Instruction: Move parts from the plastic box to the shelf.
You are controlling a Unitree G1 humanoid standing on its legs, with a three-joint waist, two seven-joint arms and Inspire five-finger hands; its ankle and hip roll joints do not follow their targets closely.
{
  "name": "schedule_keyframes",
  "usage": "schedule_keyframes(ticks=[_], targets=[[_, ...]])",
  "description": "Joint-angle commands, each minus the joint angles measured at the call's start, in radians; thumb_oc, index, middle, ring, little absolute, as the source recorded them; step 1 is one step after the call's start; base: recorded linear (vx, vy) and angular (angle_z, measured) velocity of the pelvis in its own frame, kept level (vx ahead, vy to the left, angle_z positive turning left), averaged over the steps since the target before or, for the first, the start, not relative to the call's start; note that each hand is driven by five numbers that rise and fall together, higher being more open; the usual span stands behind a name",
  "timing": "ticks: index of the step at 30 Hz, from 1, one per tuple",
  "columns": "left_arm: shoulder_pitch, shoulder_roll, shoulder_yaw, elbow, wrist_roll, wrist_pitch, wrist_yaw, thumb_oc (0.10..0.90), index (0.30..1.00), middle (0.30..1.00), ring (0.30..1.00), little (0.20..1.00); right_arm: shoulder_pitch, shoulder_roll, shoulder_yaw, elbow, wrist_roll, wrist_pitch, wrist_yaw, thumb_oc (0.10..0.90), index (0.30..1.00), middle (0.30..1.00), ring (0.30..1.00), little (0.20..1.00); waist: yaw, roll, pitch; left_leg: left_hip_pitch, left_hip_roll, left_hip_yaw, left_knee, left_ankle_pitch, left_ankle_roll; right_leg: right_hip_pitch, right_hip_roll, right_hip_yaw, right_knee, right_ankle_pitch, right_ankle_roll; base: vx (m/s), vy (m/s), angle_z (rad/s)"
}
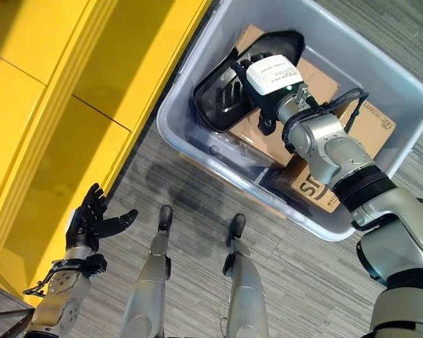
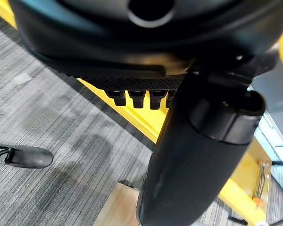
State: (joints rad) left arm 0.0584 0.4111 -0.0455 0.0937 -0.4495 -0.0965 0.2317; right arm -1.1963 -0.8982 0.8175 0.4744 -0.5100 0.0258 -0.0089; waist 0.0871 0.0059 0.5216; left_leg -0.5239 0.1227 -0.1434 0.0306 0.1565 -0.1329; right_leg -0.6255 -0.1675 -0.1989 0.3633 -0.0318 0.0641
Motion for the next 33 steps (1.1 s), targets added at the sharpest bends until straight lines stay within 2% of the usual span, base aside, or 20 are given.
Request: schedule_keyframes(ticks=[1, 4, 24, 29, 33], targets=[[0.074, 0.039, 0.049, -0.138, -0.005, -0.082, 0.041, 0.9, 1.0, 1.0, 1.0, 1.0, -0.166, -0.081, 0.059, -0.048, -0.027, -0.007, -0.052, 0.9, 1.0, 1.0, 1.0, 1.0, 0.006, -0.029, -0.02, 0.065, 0.076, 0.034, 0.15, -0.168, 0.008, -0.009, -0.027, 0.053, 0.006, -0.027, 0.052, 0.01, -0.053, 0.27], [0.069, 0.037, 0.047, -0.144, -0.007, -0.078, 0.05, 0.9, 1.0, 1.0, 1.0, 1.0, -0.207, -0.103, 0.081, -0.049, -0.03, -0.001, -0.052, 0.9, 1.0, 1.0, 1.0, 1.0, 0.007, -0.027, -0.002, 0.024, 0.071, 0.019, 0.189, -0.183, 0.007, -0.053, -0.034, 0.05, 0.073, -0.056, 0.049, 0.01, -0.052, 0.2], [0.05, 0.025, 0.032, -0.155, -0.011, -0.077, 0.104, 0.9, 1.0, 1.0, 1.0, 1.0, -0.336, -0.111, 0.161, -0.036, -0.035, 0.028, -0.073, 0.9, 1.0, 1.0, 1.0, 1.0, 0.015, -0.033, -0.002, -0.076, 0.068, -0.025, 0.251, -0.237, 0.014, -0.249, -0.049, 0.061, 0.296, -0.16, 0.032, 0.04, -0.017, 0.05], [0.055, 0.026, 0.037, -0.17, -0.017, -0.086, 0.11, 0.9, 1.0, 1.0, 1.0, 1.0, -0.394, -0.124, 0.208, -0.013, -0.038, 0.027, -0.074, 0.9, 1.0, 1.0, 1.0, 1.0, 0.017, -0.031, -0.002, -0.091, 0.069, -0.03, 0.249, -0.242, 0.013, -0.284, -0.055, 0.063, 0.325, -0.169, 0.034, 0.02, -0.005, 0.03], [0.072, 0.024, 0.044, -0.217, -0.03, -0.102, 0.119, 0.9, 1.0, 1.0, 1.0, 1.0, -0.491, -0.136, 0.291, 0.05, -0.028, 0.03, -0.083, 0.9, 1.0, 1.0, 1.0, 1.0, 0.029, -0.025, -0.002, -0.153, 0.062, -0.051, 0.283, -0.257, 0.013, -0.365, -0.068, 0.075, 0.405, -0.194, 0.032, 0.04, -0.015, 0.09]])
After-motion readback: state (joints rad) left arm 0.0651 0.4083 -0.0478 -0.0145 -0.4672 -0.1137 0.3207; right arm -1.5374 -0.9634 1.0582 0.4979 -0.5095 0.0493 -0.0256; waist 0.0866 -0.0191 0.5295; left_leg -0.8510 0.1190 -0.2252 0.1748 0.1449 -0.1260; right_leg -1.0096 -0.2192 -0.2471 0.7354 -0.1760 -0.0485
